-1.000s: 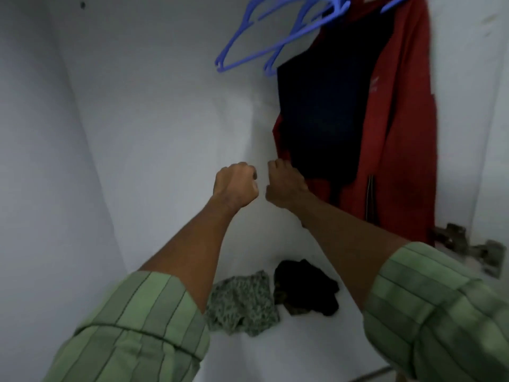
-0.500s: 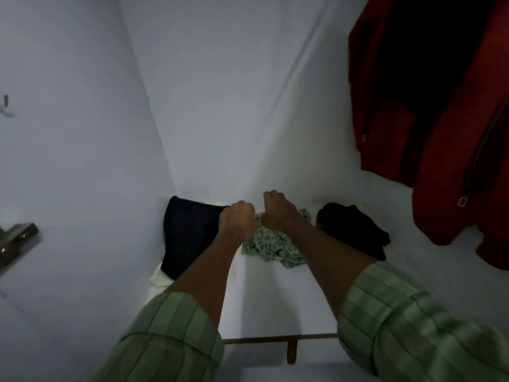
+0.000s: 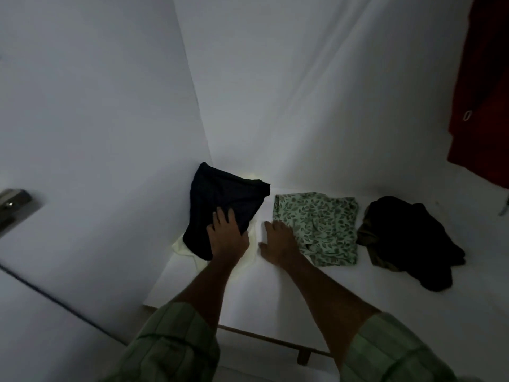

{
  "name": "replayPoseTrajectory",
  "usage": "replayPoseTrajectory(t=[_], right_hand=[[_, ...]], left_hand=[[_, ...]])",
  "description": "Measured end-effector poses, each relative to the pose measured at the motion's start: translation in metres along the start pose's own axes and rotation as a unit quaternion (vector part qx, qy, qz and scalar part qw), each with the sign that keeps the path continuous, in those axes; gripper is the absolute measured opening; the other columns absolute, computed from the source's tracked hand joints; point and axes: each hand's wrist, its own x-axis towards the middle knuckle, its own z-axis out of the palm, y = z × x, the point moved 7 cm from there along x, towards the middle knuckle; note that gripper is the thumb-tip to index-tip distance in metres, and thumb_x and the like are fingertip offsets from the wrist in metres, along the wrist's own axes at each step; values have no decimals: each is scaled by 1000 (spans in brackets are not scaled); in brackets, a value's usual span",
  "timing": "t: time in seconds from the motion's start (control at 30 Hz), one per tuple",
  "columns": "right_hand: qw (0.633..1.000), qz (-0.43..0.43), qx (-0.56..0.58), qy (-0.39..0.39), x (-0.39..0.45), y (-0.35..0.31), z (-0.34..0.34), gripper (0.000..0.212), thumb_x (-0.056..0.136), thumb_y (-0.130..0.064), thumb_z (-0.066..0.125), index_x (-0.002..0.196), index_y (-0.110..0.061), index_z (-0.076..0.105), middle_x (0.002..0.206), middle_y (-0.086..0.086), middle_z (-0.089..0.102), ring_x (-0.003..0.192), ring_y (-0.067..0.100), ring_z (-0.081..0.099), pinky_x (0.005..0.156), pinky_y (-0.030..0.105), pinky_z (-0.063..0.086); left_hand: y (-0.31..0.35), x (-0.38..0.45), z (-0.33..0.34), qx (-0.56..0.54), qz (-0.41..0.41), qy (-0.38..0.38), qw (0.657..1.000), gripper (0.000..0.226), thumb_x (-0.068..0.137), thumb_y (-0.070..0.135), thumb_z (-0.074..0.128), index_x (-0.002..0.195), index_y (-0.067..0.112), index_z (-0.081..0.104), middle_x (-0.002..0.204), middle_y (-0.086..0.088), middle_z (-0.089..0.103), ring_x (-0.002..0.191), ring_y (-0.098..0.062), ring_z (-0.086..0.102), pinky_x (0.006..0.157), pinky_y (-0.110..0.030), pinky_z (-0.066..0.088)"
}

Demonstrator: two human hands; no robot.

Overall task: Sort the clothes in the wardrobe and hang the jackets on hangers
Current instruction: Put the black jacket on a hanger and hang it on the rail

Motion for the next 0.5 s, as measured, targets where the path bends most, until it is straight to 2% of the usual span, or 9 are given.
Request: replayPoseTrajectory(t=[0.07,0.13,0.23,0.33,0.4,0.5], right_hand=[[1000,-8,-17,21,1,0,6,66,89,-48,56,145,-15,44,142,15,49,133,34,43,113,48,29],[999,-15,-2,44,3,0,5,64,84,-50,49,136,-12,52,135,15,54,129,35,47,111,49,31],[997,-11,40,65,6,4,3,64,81,-51,46,127,-8,58,126,16,59,122,35,52,107,49,35],[992,-18,66,106,7,7,3,65,81,-53,45,120,-4,63,118,19,63,115,38,57,103,52,39],[991,-15,74,107,9,9,6,66,82,-55,47,120,-4,64,118,19,64,115,38,58,103,53,40],[996,-4,72,59,12,9,9,72,84,-62,42,129,-8,59,129,16,61,125,35,52,111,53,33]], left_hand=[[-6,7,7,-1,-38,22,999,89,89,62,56,157,12,26,165,-28,15,142,-41,39,104,-51,39],[-6,14,11,19,-69,7,997,91,91,65,52,157,11,22,164,-32,10,140,-42,42,105,-54,38],[-2,33,17,10,-87,-42,995,73,99,49,50,154,8,25,160,-33,25,139,-44,44,108,-58,35],[-14,44,10,-89,-113,-35,989,45,100,27,49,141,9,43,142,-25,52,121,-45,57,103,-53,39],[-26,43,1,-188,-135,-20,973,41,103,23,45,142,9,47,137,-23,58,122,-45,56,104,-51,39],[-45,33,-19,-332,-170,34,927,44,107,24,44,148,8,47,142,-21,57,132,-41,51,110,-46,38]])
